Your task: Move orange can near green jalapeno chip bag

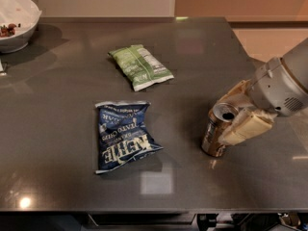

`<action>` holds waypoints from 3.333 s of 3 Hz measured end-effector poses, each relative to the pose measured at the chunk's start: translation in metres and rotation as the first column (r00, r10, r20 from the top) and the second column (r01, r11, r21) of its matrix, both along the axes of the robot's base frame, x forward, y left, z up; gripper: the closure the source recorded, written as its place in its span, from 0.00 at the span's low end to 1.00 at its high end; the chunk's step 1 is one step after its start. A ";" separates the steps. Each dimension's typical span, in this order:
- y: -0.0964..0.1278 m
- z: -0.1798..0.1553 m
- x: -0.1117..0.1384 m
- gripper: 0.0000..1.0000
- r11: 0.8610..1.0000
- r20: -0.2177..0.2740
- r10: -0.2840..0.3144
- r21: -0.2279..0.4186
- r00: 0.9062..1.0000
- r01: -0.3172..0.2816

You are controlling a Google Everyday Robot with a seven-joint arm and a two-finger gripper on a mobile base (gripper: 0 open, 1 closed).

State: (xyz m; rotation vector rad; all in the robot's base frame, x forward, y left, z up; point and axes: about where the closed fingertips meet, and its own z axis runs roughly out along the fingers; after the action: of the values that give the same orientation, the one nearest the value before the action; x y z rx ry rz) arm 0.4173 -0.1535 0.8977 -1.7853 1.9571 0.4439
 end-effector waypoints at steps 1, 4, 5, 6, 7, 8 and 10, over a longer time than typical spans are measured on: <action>0.003 0.001 0.003 0.65 1.000 -0.004 0.001 0.005 1.000 -0.001; 0.016 0.030 0.102 1.00 0.996 0.063 -0.085 0.040 0.994 0.082; 0.018 0.030 0.146 1.00 0.992 0.081 -0.117 0.062 0.990 0.112; 0.032 0.022 0.190 1.00 0.988 0.075 -0.131 0.088 0.989 0.125; 0.047 0.017 0.224 1.00 0.986 0.067 -0.137 0.104 0.988 0.130; 0.057 0.013 0.246 0.82 0.986 0.060 -0.137 0.106 0.989 0.131; 0.063 -0.001 0.264 0.36 0.989 0.030 -0.132 0.066 0.991 0.129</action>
Offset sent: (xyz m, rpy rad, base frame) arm 0.0578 0.0110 0.0219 0.0102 -0.0209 -0.0596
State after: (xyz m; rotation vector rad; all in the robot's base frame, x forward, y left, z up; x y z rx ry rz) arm 0.6809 -0.0906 0.8962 -1.6041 1.9989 0.4243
